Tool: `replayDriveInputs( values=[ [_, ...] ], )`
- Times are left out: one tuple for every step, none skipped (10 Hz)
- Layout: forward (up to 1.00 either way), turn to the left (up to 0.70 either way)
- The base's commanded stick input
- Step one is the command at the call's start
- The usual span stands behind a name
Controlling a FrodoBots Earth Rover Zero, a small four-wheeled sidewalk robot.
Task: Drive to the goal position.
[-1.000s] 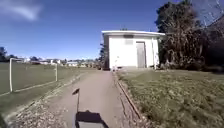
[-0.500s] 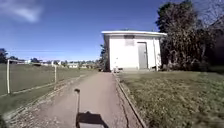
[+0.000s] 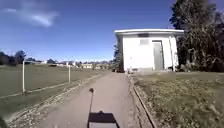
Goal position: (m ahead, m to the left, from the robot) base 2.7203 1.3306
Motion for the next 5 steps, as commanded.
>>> replayDriveInputs(
  values=[
    [0.5, 0.0],
    [0.5, 0.0],
    [0.5, 0.0],
    [0.5, 0.0],
    [0.5, 0.0]
  ],
)
